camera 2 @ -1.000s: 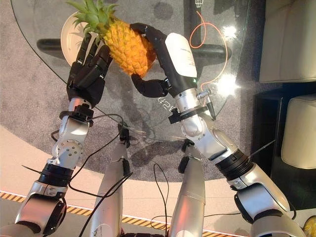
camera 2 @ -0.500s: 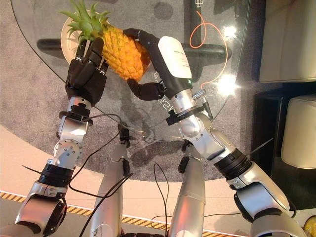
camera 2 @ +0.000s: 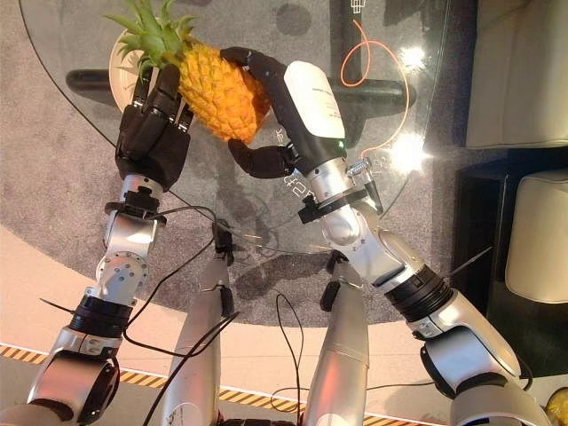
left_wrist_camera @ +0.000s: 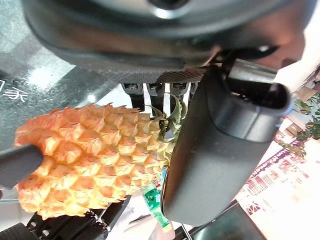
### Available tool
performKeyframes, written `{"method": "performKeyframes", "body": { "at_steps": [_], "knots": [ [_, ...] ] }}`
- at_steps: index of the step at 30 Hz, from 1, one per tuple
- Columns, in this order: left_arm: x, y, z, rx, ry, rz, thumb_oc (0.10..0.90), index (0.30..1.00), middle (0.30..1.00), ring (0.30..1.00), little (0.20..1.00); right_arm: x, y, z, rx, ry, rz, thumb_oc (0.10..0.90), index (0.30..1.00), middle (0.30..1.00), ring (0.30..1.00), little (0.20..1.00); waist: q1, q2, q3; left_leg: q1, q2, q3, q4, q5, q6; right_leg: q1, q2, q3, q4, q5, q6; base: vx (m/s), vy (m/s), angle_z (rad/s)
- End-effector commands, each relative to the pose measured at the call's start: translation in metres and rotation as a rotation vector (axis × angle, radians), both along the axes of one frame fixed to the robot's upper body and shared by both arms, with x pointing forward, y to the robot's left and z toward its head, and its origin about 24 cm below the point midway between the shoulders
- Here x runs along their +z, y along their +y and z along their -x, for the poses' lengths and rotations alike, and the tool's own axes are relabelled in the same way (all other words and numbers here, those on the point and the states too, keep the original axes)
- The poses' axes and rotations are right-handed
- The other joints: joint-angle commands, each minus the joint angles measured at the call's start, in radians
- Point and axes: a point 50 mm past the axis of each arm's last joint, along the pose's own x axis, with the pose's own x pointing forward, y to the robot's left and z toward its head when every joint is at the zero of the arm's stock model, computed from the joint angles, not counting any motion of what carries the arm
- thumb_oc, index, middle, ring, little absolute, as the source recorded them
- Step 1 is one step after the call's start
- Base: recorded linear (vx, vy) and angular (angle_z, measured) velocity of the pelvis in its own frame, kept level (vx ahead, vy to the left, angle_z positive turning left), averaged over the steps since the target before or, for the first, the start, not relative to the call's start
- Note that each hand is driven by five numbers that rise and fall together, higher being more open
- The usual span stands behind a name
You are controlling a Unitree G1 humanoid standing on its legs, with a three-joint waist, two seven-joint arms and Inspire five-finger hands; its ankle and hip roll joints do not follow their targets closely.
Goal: Pick up the fruit to the plate
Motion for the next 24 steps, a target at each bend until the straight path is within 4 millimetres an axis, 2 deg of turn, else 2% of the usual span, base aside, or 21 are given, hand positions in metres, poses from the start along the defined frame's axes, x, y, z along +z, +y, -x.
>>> {"method": "performKeyframes", "body": {
  "at_steps": [1,14,24],
  "knots": [
    [0.066,-0.012,0.031,-0.064,-0.382,0.036,0.8,0.9,0.9,0.9,0.9,0.047,0.034,0.048,0.285,-0.276,0.055,0.1,0.3,0.3,0.3,0.2,0.014,-0.01,-0.026,-0.032,0.014,-0.039,0.093,-0.067,-0.027,0.084,-0.012,-0.026,-0.148,0.074,0.051,0.0,0.0,0.0],
    [0.067,-0.003,0.033,0.021,-0.343,0.135,0.8,0.9,0.9,0.9,0.9,0.05,0.044,0.058,0.312,-0.35,0.191,0.1,0.3,0.3,0.3,0.2,0.02,-0.016,-0.026,-0.039,0.012,-0.045,0.09,-0.064,-0.028,0.081,-0.009,-0.03,-0.153,0.075,0.053,0.0,0.0,0.0],
    [0.067,0.005,0.035,0.081,-0.317,0.219,0.8,0.9,0.9,0.9,0.9,0.054,0.045,0.063,0.333,-0.402,0.209,0.1,0.3,0.3,0.3,0.2,0.025,-0.021,-0.026,-0.043,0.008,-0.051,0.091,-0.062,-0.03,0.083,-0.008,-0.036,-0.155,0.074,0.053,0.0,0.0,0.0]
  ]
}}
